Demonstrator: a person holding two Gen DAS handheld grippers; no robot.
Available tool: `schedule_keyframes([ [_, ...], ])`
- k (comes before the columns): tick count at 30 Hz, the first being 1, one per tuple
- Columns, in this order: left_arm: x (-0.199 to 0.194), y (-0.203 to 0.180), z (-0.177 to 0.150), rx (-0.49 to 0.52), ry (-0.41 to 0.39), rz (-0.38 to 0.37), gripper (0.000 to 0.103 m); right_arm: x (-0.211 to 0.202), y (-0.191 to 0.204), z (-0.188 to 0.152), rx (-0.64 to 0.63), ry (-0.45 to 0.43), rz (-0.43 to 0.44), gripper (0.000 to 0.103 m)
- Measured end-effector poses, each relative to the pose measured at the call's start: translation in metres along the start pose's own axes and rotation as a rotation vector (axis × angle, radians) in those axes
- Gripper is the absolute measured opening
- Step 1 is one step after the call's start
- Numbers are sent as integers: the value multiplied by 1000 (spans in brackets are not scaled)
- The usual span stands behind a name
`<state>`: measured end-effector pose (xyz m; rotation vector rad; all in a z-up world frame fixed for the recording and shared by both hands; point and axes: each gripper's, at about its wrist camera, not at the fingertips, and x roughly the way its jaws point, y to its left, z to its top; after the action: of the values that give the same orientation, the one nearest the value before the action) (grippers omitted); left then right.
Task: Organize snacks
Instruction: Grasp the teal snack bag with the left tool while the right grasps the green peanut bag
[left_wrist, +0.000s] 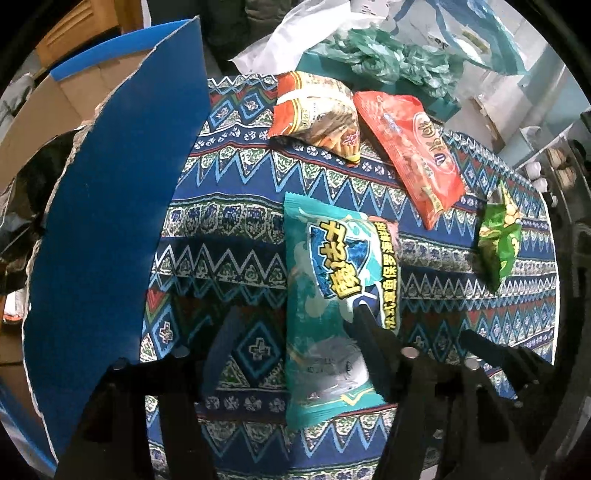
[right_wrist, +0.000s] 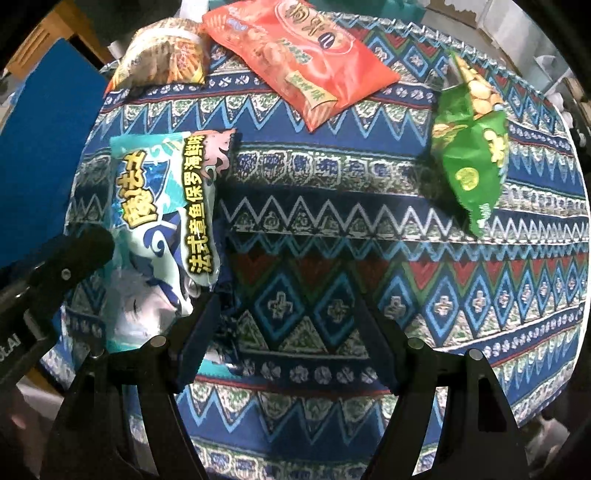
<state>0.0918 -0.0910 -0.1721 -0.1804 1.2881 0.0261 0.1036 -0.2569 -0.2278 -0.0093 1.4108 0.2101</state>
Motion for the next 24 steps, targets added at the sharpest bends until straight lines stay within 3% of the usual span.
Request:
schedule_keyframes([
  [3, -2, -3, 0, -16, 2, -23, 68, -18, -15, 1, 18, -44, -14, 76],
  [6, 0, -11, 1, -21, 11, -33, 76, -39, -42, 11, 62, -96, -25, 82],
  [12, 7, -24, 8, -21, 31, -31, 77, -61, -102, 41, 146, -162, -61, 84],
  [18, 15, -31, 15, -45, 48, -26, 80, -51, -140, 89, 226, -174, -47, 84],
  [24, 27, -34, 19, -52, 76, -8, 80, -20, -141, 116, 277, -159, 7, 84],
])
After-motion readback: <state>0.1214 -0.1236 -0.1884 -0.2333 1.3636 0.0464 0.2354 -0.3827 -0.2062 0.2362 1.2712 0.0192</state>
